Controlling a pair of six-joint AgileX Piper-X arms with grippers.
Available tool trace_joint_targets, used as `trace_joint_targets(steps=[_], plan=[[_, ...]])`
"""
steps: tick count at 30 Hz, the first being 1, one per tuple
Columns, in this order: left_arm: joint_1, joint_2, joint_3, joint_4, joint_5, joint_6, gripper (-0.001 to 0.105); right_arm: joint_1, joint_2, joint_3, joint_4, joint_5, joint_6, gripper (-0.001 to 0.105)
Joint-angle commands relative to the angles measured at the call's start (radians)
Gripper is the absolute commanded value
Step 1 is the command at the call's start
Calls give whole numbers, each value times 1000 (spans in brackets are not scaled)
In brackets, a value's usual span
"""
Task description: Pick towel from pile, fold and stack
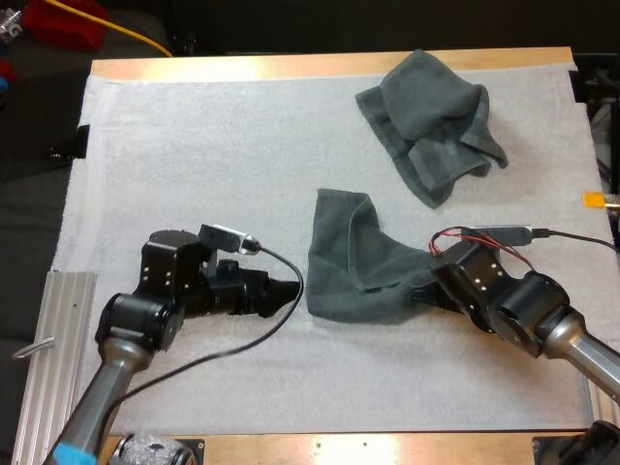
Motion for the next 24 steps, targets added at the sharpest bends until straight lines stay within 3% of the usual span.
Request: trace_joint_targets(steps=[1,8,15,24], plan=[[-2,17,-2,-31,21,-6,70,-3,-2,-2,-3,-2,-9,0],[-9,135,-2,-78,26,-11,70,-3,-2,-2,-6,-7,-9,0],[-122,273,-2,-147,50,-15,70,-3,-2,-2,-6,-23,-9,0],[-149,385,-2,-205,-11,-46,70,-3,-2,-2,-6,-23,-9,0]])
